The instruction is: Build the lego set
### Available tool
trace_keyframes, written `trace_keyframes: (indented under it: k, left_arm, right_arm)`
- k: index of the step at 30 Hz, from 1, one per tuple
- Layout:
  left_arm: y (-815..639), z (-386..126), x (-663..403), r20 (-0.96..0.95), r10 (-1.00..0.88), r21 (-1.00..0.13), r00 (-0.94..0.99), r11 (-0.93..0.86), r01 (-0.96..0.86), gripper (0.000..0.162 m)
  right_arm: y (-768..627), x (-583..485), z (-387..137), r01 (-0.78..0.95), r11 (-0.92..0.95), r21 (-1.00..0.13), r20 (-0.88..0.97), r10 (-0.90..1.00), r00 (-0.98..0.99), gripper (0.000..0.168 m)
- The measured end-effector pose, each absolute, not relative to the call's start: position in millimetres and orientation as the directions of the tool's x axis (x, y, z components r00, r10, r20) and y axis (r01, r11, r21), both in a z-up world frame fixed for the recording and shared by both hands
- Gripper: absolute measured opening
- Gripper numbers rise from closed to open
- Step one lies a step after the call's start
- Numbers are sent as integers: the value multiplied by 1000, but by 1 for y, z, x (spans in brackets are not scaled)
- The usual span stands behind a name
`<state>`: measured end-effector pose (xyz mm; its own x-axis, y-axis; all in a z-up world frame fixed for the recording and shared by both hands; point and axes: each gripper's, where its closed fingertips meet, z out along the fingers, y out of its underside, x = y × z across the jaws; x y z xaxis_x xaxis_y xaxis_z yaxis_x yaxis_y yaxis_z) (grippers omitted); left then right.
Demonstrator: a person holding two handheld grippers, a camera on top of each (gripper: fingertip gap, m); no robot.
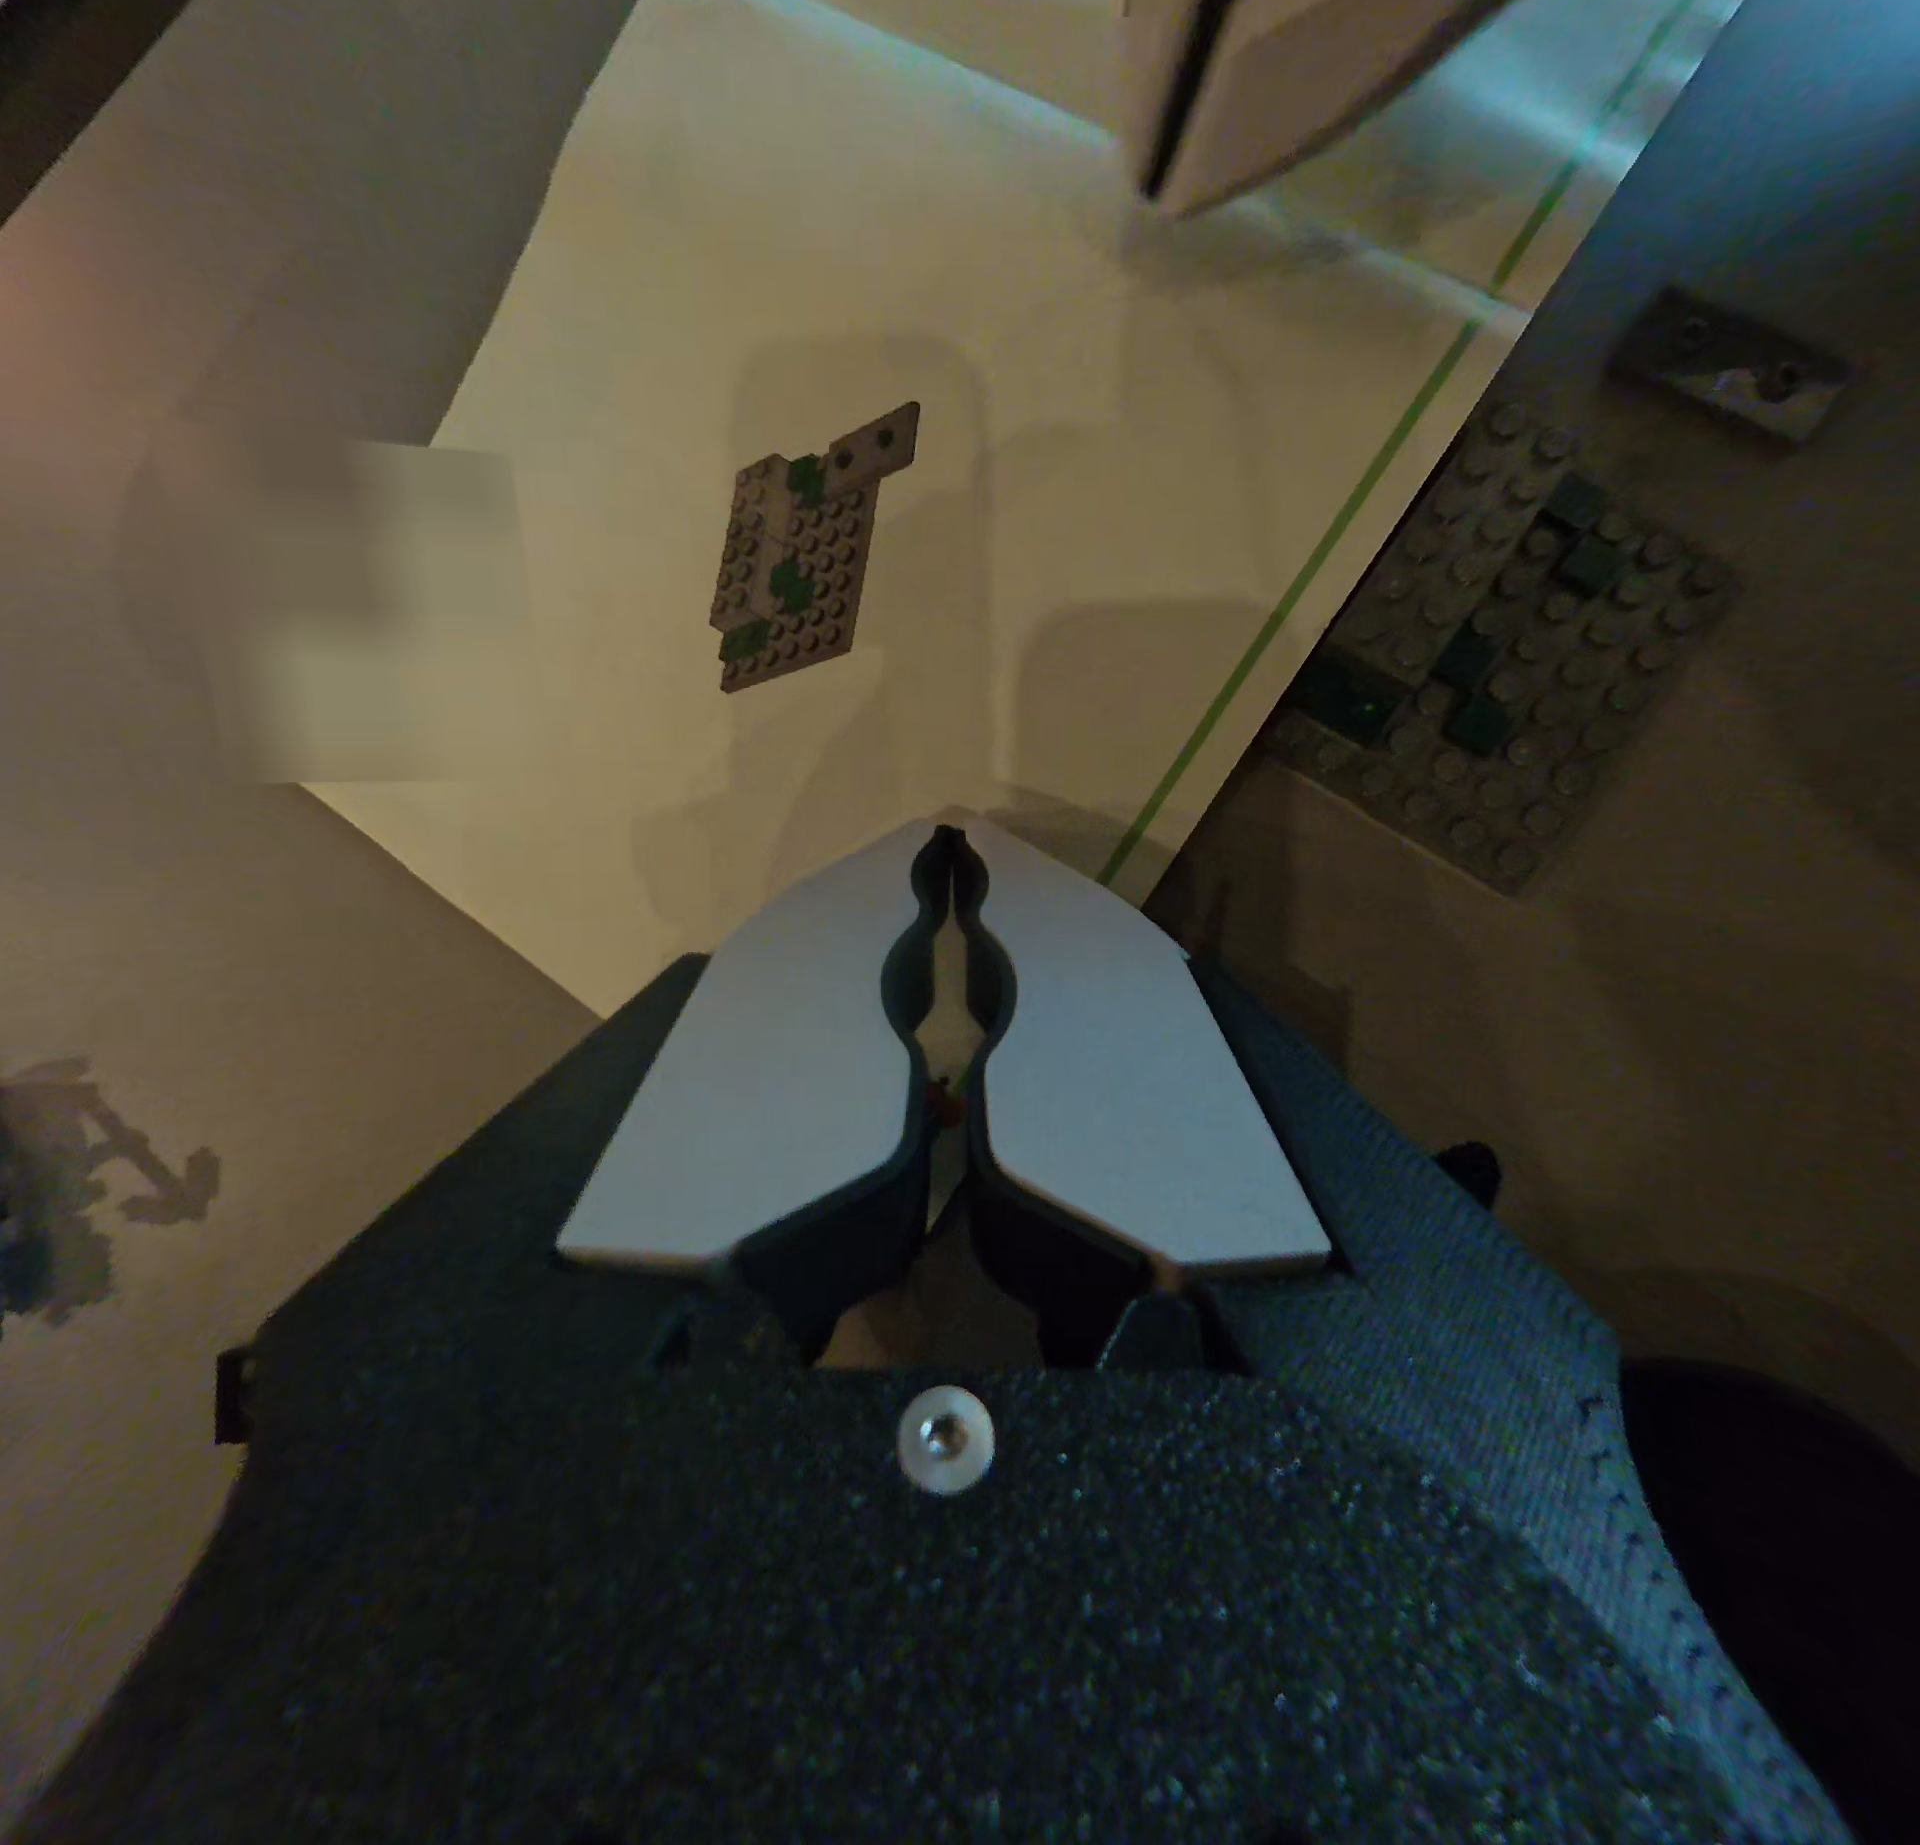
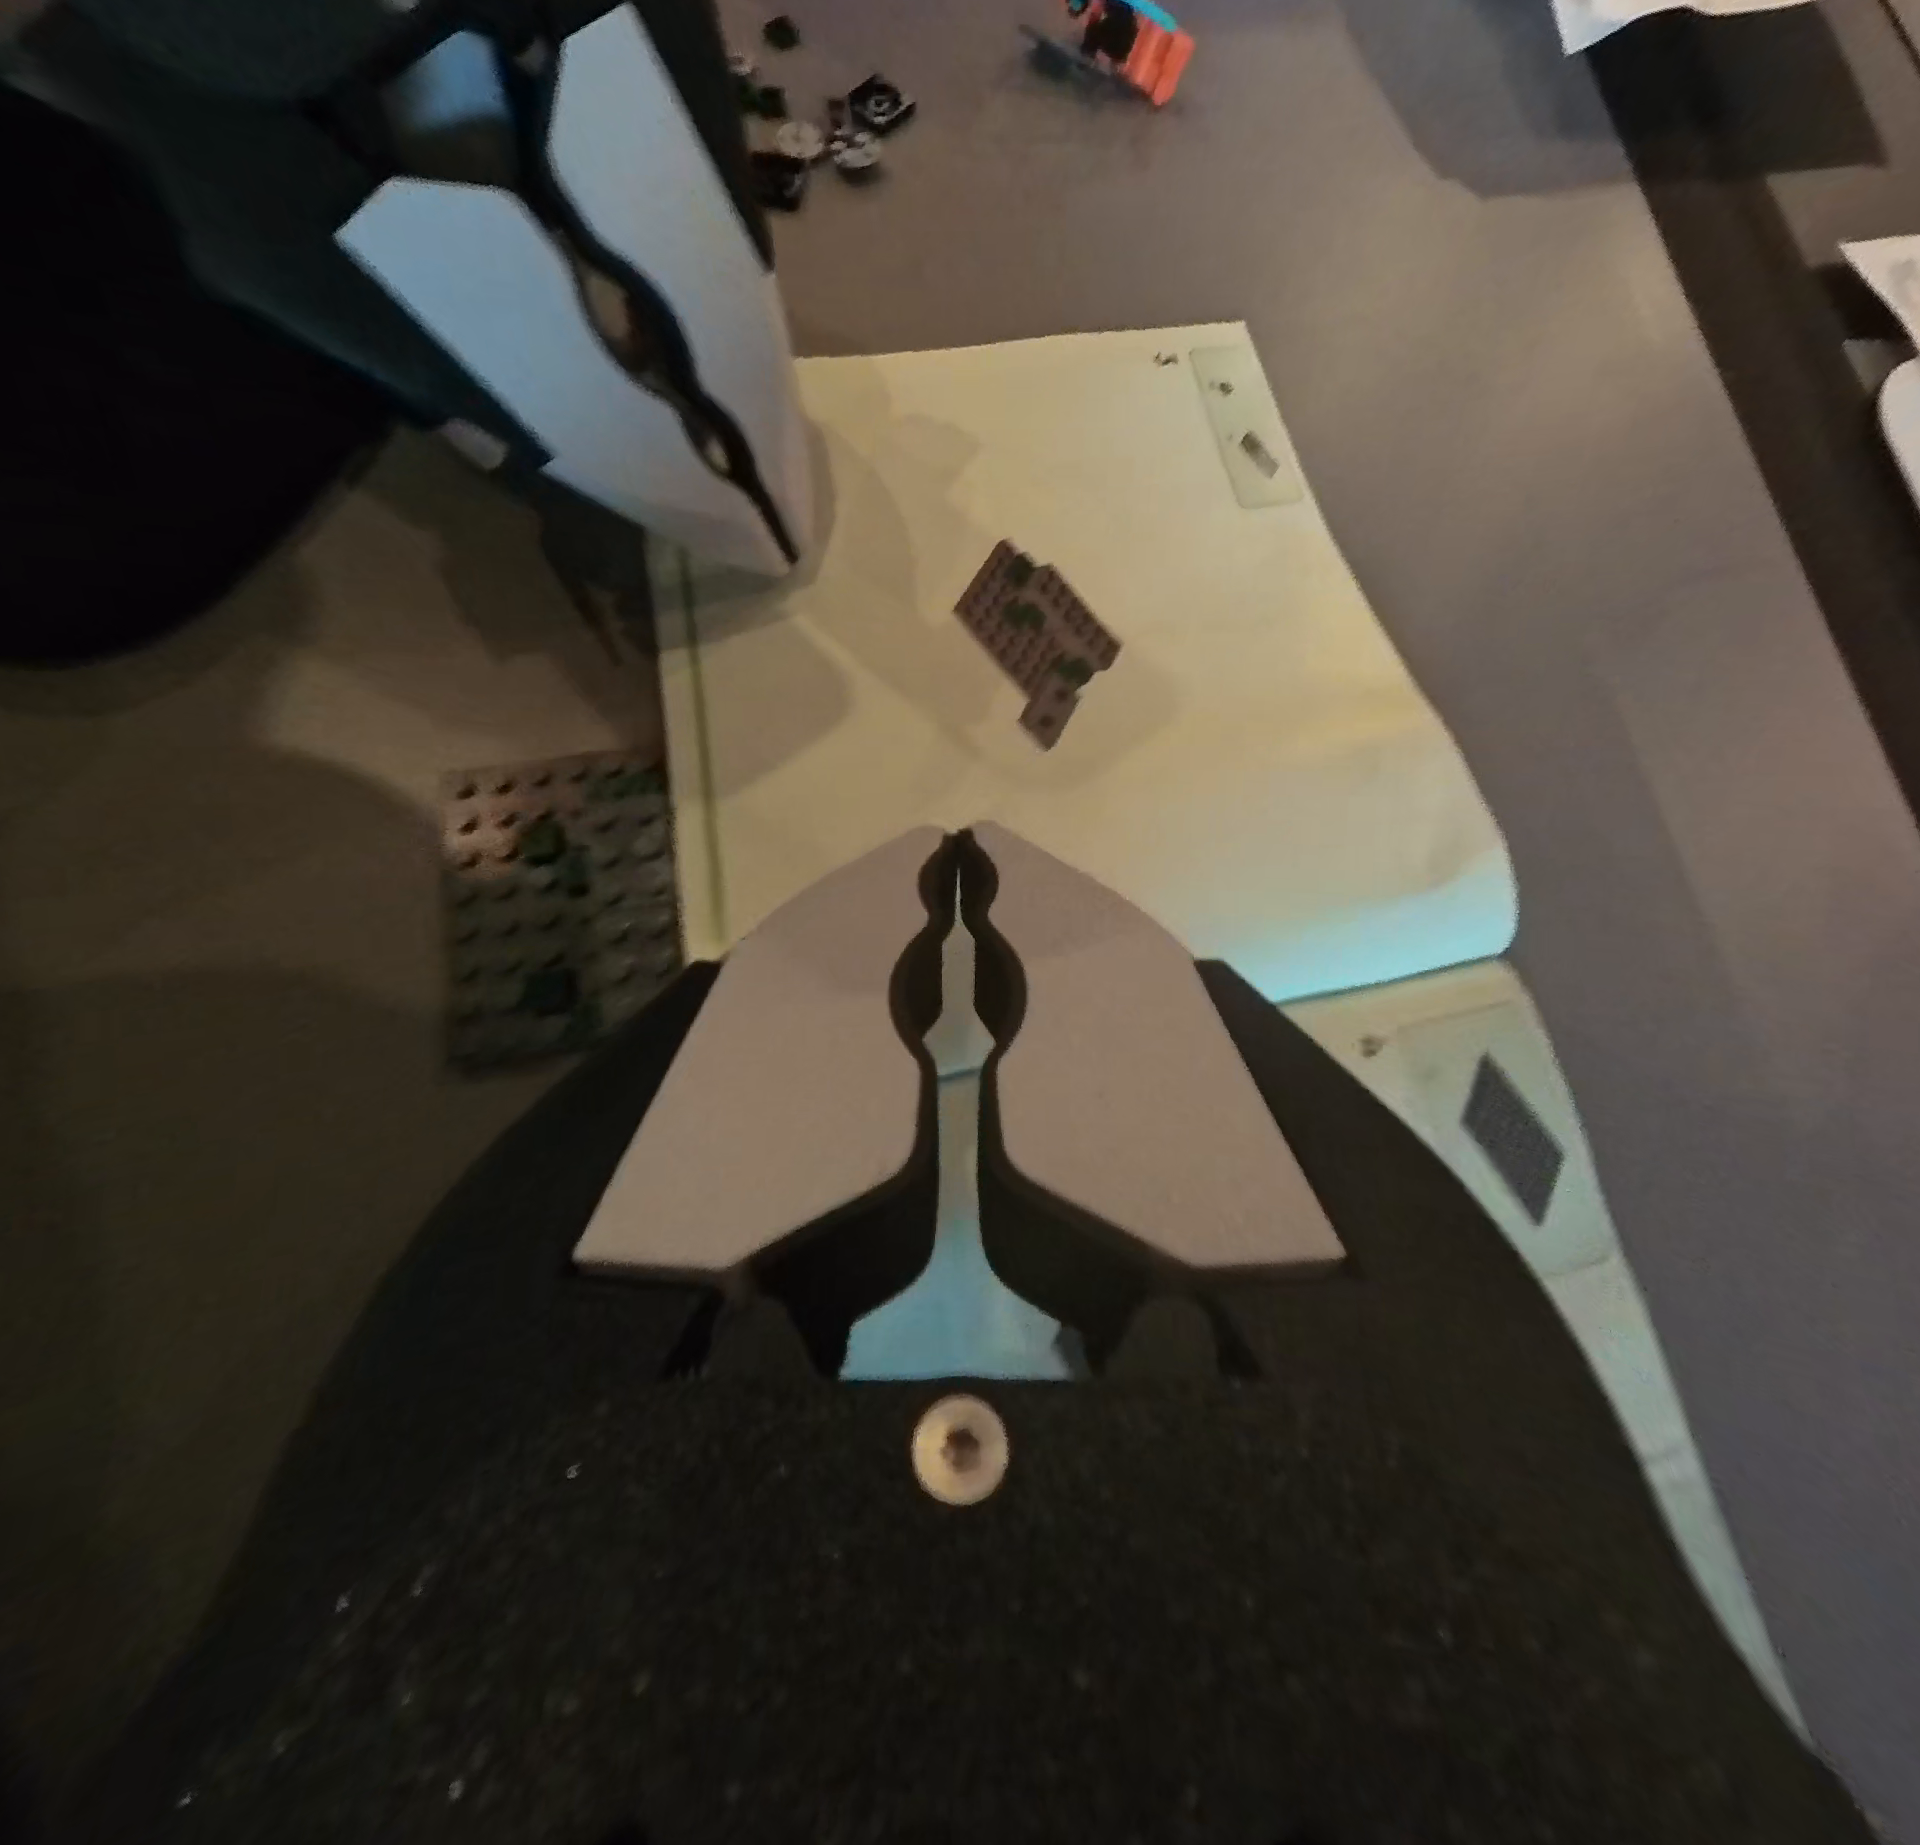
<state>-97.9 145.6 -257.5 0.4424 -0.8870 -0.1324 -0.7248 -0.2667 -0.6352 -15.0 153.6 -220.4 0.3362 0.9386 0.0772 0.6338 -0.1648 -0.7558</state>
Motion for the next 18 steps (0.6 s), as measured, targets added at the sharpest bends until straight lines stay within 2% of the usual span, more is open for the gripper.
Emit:
trace_keyframes:
  k: [7, 10, 18]
  left_arm:
    - [145, -257, -98, -130, -889, -638, 439, -264, -723, 1]
    - [145, -255, -99, -136, -887, -638, 441, -263, -724, 7]
    - [129, -235, -96, -111, -909, -700, 401, -215, -681, 16]
  right_arm:
    - [142, -3, -219, 615, -182, -767, 83, 923, 376, 3]
    - [143, -3, -219, 623, -187, -759, 84, 922, 378, 3]
    - [98, 1, -231, 691, -152, -707, 48, 964, 261, 7]
